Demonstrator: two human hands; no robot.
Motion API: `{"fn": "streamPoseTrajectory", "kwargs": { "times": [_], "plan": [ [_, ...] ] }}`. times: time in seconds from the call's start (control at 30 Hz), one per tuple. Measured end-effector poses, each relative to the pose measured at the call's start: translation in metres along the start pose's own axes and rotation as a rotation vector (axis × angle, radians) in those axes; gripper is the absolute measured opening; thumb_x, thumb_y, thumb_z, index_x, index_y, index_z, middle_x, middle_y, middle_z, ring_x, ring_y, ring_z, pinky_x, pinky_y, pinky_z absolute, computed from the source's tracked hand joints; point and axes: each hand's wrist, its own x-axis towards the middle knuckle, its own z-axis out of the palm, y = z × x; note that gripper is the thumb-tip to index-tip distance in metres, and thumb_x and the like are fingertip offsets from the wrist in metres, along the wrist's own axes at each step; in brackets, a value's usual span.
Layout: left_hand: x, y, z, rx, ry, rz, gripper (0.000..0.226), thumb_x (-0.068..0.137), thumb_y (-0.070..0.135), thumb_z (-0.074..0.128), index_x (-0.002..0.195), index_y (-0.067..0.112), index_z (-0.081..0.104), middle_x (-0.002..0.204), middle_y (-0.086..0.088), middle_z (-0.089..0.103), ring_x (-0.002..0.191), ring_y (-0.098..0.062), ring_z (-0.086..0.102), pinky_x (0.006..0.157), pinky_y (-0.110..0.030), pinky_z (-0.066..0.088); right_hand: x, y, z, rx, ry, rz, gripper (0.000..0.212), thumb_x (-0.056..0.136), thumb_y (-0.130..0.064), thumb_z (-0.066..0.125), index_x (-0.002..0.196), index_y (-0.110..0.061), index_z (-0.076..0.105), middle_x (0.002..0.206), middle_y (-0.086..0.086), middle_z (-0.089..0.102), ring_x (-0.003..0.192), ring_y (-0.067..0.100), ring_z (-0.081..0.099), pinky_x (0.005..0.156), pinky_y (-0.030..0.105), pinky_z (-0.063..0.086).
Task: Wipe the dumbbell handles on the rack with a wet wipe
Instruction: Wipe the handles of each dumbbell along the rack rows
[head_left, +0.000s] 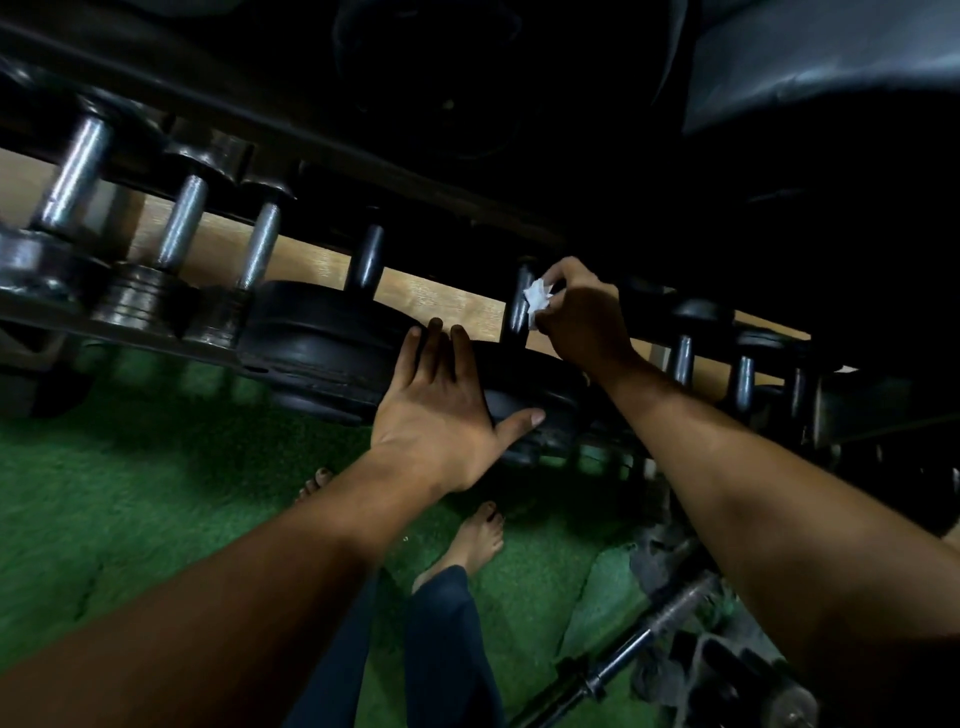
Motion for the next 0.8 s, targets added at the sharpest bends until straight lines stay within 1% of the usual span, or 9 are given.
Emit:
{"fn": "streamPoseTrajectory", "kwargs": {
  "times": [0.07,0.13,0.27,0.4,0.47,0.53,0.6,0.7,0.8],
  "plan": [
    [-0.001,0.0,0.0,0.007,-0.001,0.004,0.12,0.083,0.088,-0.001,0.155,-0.008,-0.012,0.169,-0.022,-0.004,0.156,-0.03,-0.016,0.124,-0.049,-0.014,0.0,0.005,0.0,-0.025,-0.005,-0.091,0.026,0.069,-0.008,0.07,0.087,-0.025,0.06,0.075,0.002,0.068,0.077,0.026,0.067,0.07,0.037,0.056],
    [-0.001,0.0,0.0,0.01,0.003,0.008,0.121,0.08,0.088,-0.003,0.155,-0.008,-0.011,0.169,-0.023,-0.003,0.156,-0.03,-0.015,0.125,-0.049,-0.012,0.0,0.007,-0.005,-0.128,-0.073,-0.199,0.015,0.075,-0.014,0.075,0.085,-0.023,0.07,0.084,0.0,0.068,0.079,0.021,0.066,0.071,0.031,0.053],
    [-0.001,-0.001,0.0,0.006,0.007,0.004,0.124,0.076,0.088,-0.01,0.155,-0.007,-0.012,0.169,-0.023,-0.003,0.156,-0.029,-0.014,0.125,-0.049,-0.01,0.006,0.01,-0.015,-0.2,-0.342,-0.474,0.014,0.079,-0.012,0.08,0.09,-0.022,0.08,0.086,-0.008,0.069,0.079,0.005,0.066,0.074,0.016,0.049],
    [-0.002,0.001,-0.003,0.017,0.015,-0.002,0.125,0.075,0.088,-0.014,0.156,-0.007,-0.011,0.169,-0.023,-0.001,0.157,-0.029,-0.012,0.125,-0.049,-0.008,0.017,0.007,-0.018,0.138,-0.426,-0.171,0.012,0.075,0.004,0.08,0.085,-0.002,0.076,0.078,0.007,0.072,0.061,-0.002,0.065,0.074,0.031,0.06],
    [-0.003,0.003,-0.003,0.022,0.02,-0.004,0.124,0.075,0.087,-0.013,0.156,-0.007,-0.009,0.169,-0.023,0.0,0.157,-0.029,-0.01,0.126,-0.049,-0.008,0.017,0.005,-0.018,0.2,-0.435,-0.044,0.011,0.079,0.004,0.076,0.089,0.006,0.073,0.075,0.015,0.07,0.054,0.001,0.064,0.064,0.021,0.059],
    [-0.002,0.003,-0.001,0.035,0.047,-0.009,0.127,0.073,0.087,-0.018,0.156,-0.008,-0.007,0.168,-0.023,0.004,0.157,-0.03,-0.007,0.126,-0.048,-0.007,0.018,0.009,-0.017,0.222,-0.467,-0.002,0.008,0.08,0.003,0.075,0.088,0.001,0.073,0.073,0.014,0.069,0.057,0.006,0.067,0.06,0.018,0.055],
    [-0.002,0.002,0.002,0.047,0.077,-0.009,0.129,0.071,0.086,-0.02,0.156,-0.009,-0.004,0.168,-0.024,0.008,0.158,-0.03,-0.004,0.126,-0.048,-0.006,0.021,0.018,-0.016,0.191,-0.555,0.002,0.005,0.082,-0.002,0.075,0.084,-0.006,0.074,0.076,0.011,0.069,0.066,0.012,0.066,0.066,0.023,0.055],
    [-0.003,0.003,0.004,0.037,0.113,-0.009,0.128,0.073,0.087,-0.016,0.157,-0.009,-0.001,0.167,-0.025,0.01,0.158,-0.03,-0.001,0.126,-0.047,-0.006,0.024,0.029,-0.015,0.133,-0.639,0.017,0.005,0.087,-0.012,0.074,0.082,-0.01,0.073,0.073,0.004,0.066,0.065,0.007,0.061,0.063,0.017,0.05],
    [-0.003,0.002,0.007,0.035,0.143,-0.003,0.127,0.075,0.087,-0.012,0.157,-0.01,0.002,0.166,-0.026,0.013,0.158,-0.031,0.002,0.127,-0.047,-0.005,0.021,0.036,-0.008,0.212,-0.554,0.061,0.006,0.087,-0.006,0.071,0.083,-0.009,0.068,0.071,0.001,0.063,0.057,0.003,0.057,0.055,0.013,0.046]
  ]
}}
